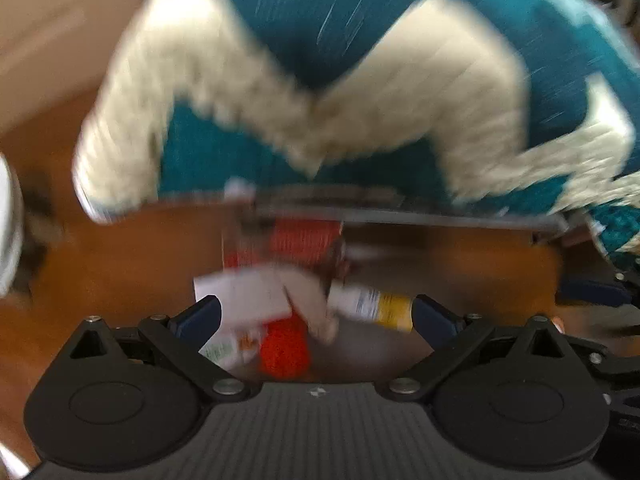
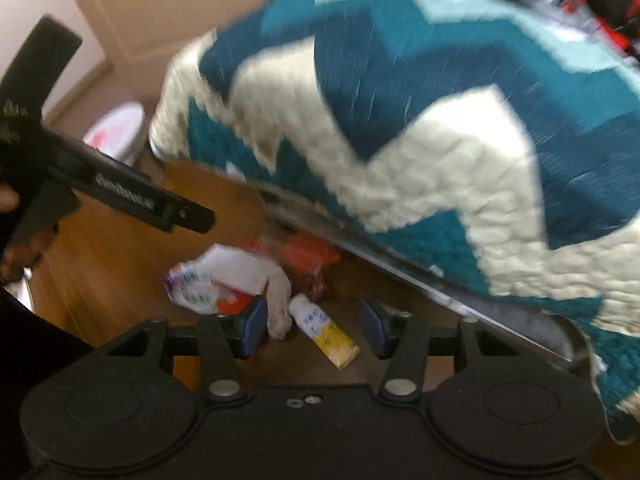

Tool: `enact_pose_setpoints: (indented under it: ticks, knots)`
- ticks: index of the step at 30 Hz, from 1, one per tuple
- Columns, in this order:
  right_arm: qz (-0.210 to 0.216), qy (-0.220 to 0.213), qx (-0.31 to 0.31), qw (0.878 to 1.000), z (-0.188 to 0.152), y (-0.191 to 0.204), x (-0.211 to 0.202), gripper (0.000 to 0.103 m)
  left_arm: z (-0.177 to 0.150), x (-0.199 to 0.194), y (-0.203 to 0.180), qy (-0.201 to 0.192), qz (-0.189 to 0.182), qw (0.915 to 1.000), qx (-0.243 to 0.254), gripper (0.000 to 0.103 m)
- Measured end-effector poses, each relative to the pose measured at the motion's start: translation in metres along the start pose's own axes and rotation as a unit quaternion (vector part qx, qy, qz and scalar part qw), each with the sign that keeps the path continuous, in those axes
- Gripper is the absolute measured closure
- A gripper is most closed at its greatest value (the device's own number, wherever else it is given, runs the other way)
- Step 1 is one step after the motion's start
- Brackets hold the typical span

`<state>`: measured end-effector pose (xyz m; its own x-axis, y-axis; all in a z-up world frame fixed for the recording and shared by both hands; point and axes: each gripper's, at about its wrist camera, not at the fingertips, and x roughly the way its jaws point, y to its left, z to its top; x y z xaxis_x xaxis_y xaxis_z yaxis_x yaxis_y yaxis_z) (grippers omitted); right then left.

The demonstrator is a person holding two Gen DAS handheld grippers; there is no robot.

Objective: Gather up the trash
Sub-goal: 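Close left tool on red plastic bag while right tool grasps yogurt bottle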

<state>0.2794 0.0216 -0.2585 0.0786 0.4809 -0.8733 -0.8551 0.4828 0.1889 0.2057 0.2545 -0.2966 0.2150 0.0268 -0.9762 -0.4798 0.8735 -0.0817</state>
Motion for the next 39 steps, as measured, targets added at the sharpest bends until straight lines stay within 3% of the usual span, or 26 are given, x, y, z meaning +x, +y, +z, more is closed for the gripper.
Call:
enact_pose_setpoints:
  ticks: [2, 8, 21, 26, 28, 30, 32, 39]
  knots:
    - [0.007, 0.024, -0.014, 1.000, -0.003, -0.002, 0.028, 0.052, 0.001, 0.025, 0.007, 0.038, -0.005, 0.9992, -0.007, 0.001]
    - [0.016, 0.088, -0.070, 0.994, -0.013, -0.001, 0.107, 0.052, -0.005, 0.096, 0.006, 0.099, 0.009, 0.9927, 0.068, 0.001]
    - [0.014, 0.170, -0.179, 0.969, -0.036, 0.010, 0.234, 0.052, -0.040, 0.228, 0.035, 0.189, 0.011, 0.9805, 0.052, 0.002]
    - [0.005, 0.176, -0.207, 0.962, -0.040, 0.015, 0.264, 0.052, -0.050, 0.251, 0.037, 0.206, 0.008, 0.9776, 0.044, 0.005]
    - [0.000, 0.178, -0.217, 0.960, -0.042, 0.017, 0.273, 0.052, -0.053, 0.257, 0.037, 0.209, 0.007, 0.9769, 0.046, 0.011]
    - [-0.002, 0.182, -0.227, 0.957, -0.044, 0.020, 0.283, 0.052, -0.056, 0.262, 0.038, 0.216, 0.005, 0.9756, 0.040, 0.027]
    - [-0.007, 0.184, -0.233, 0.955, -0.046, 0.023, 0.291, 0.052, -0.060, 0.267, 0.038, 0.222, 0.005, 0.9743, 0.037, 0.035]
    - [-0.001, 0.196, -0.196, 0.961, -0.046, 0.019, 0.297, 0.057, -0.064, 0.263, 0.035, 0.219, 0.005, 0.9750, 0.038, 0.041]
